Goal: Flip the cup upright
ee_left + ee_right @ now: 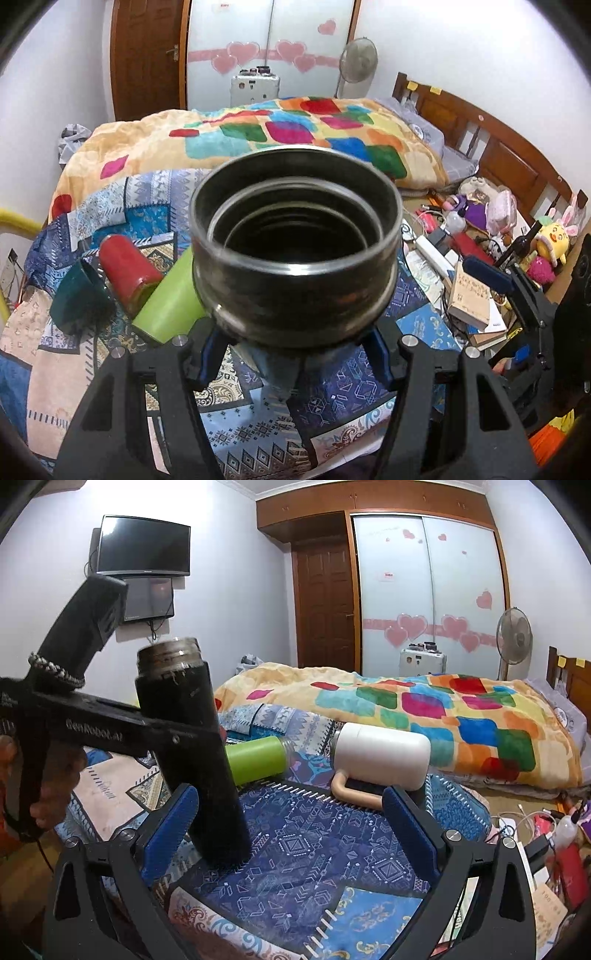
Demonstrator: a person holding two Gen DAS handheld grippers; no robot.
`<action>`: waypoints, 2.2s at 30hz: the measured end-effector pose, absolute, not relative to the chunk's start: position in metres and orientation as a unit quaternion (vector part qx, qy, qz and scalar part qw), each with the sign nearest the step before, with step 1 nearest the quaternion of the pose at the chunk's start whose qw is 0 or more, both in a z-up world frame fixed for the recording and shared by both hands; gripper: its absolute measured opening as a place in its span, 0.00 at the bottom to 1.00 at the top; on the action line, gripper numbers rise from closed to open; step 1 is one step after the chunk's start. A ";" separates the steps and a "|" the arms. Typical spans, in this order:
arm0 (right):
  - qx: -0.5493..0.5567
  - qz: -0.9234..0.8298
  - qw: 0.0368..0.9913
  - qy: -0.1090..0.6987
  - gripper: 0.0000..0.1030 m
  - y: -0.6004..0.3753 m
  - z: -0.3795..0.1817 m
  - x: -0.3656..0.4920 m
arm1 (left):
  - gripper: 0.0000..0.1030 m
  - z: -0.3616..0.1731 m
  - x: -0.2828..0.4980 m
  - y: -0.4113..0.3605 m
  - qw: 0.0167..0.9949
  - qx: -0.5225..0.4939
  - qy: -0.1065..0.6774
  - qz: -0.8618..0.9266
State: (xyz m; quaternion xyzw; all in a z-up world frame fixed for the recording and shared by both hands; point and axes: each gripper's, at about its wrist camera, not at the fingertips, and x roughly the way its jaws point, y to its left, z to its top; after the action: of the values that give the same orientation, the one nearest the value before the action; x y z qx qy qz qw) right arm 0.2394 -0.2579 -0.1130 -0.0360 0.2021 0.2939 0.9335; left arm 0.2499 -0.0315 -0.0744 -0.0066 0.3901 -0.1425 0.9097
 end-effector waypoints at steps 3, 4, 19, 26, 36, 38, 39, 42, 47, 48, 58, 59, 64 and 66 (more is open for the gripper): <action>-0.036 0.295 0.933 0.203 0.97 -0.258 -0.113 0.239 | 0.62 -0.075 0.249 -0.037 0.913 0.002 0.383 -0.140; -0.036 0.295 0.933 0.203 0.97 -0.258 -0.113 0.239 | 0.62 -0.076 0.248 -0.039 0.914 0.005 0.381 -0.140; -0.035 0.279 0.943 0.177 0.97 -0.264 -0.087 0.210 | 0.63 -0.049 0.202 -0.033 0.939 0.016 0.324 -0.116; -0.027 0.274 0.952 0.135 0.97 -0.265 -0.056 0.172 | 0.63 -0.017 0.147 -0.015 0.962 -0.001 0.258 -0.092; 0.011 0.274 0.959 0.070 0.97 -0.260 -0.019 0.109 | 0.63 0.009 0.056 -0.002 0.991 0.004 0.130 -0.033; 0.013 0.275 0.959 0.062 0.97 -0.257 -0.016 0.099 | 0.64 0.010 0.039 -0.001 0.993 0.000 0.115 -0.030; 0.015 0.274 0.960 0.058 0.97 -0.256 -0.015 0.094 | 0.65 0.010 0.033 0.000 0.994 -0.001 0.109 -0.028; 0.020 0.274 0.960 0.050 0.99 -0.253 -0.013 0.082 | 0.69 0.010 0.016 0.001 0.996 -0.002 0.092 -0.018; 0.018 0.268 0.962 0.040 1.00 -0.249 -0.014 0.067 | 0.88 0.009 0.000 0.001 0.997 -0.008 0.073 -0.014; 0.017 0.264 0.964 0.038 1.00 -0.248 -0.015 0.065 | 0.88 0.010 -0.002 0.001 0.997 -0.008 0.070 -0.011; 0.021 0.252 0.967 0.039 1.00 -0.252 -0.018 0.059 | 1.00 0.008 -0.015 0.000 0.998 -0.007 0.057 0.005; 0.023 0.251 0.967 0.040 1.00 -0.253 -0.018 0.059 | 1.00 0.008 -0.015 -0.001 0.998 -0.005 0.057 0.007; 0.027 0.251 0.967 0.042 1.00 -0.254 -0.020 0.058 | 1.00 0.005 -0.015 -0.001 0.998 -0.003 0.061 0.010; 0.028 0.251 0.967 0.043 1.00 -0.254 -0.020 0.058 | 1.00 0.004 -0.015 -0.001 0.998 -0.004 0.062 0.010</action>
State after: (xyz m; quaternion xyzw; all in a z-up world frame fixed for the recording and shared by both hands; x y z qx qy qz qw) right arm 0.0578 -0.2543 -0.0198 0.0278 0.0432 0.2505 0.9667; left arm -0.0151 -0.0014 0.0045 -0.0039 0.0623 0.0098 0.9980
